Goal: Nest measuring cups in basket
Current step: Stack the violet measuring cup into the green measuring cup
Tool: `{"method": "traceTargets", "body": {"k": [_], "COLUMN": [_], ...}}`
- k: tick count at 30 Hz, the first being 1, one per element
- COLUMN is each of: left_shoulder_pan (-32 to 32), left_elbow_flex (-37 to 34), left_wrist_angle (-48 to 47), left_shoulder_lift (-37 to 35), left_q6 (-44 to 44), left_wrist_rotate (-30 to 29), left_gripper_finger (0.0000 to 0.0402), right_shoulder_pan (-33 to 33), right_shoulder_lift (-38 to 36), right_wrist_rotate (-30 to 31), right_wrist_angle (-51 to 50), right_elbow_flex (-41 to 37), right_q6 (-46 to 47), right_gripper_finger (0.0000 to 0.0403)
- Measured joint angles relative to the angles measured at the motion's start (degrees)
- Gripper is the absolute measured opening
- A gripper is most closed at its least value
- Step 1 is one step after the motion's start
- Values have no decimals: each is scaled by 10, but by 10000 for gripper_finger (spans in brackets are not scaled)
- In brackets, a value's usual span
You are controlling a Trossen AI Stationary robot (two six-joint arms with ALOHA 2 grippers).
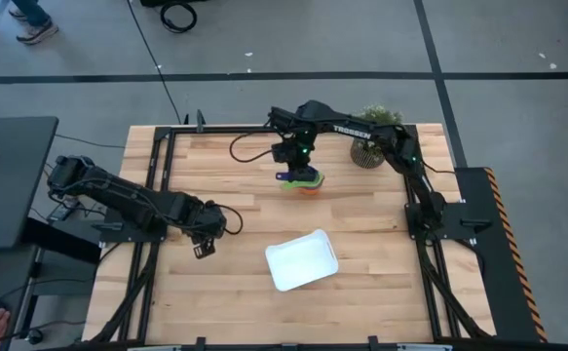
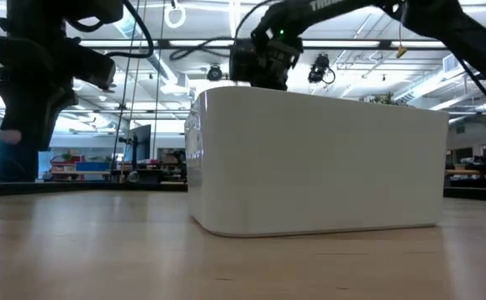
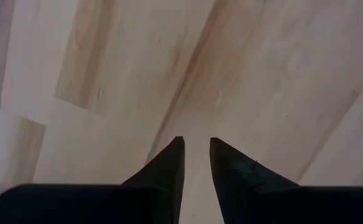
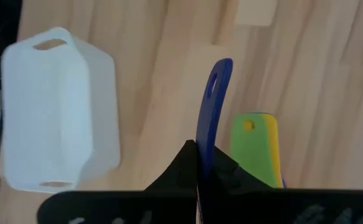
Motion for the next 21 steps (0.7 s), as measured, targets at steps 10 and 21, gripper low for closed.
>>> {"method": "traceTargets", "body": {"k": [10,21], "left_shoulder_pan": [2,2], "left_elbow_flex": [0,0], "left_wrist_angle": [7,8], "left_shoulder_lift": [0,0], "left_q6": [-10,-19], "left_wrist_rotate": [0,0], "left_gripper_finger": [84,84], "right_shoulder_pan": [-33,-52], "right_shoulder_lift": [53,71], "right_wrist_rotate": [-16,-47], "right_wrist_angle": [-12,-39], "right_elbow_flex": [0,0], "right_q6": [-34,-41], "right_gripper_finger": [5,5]}}
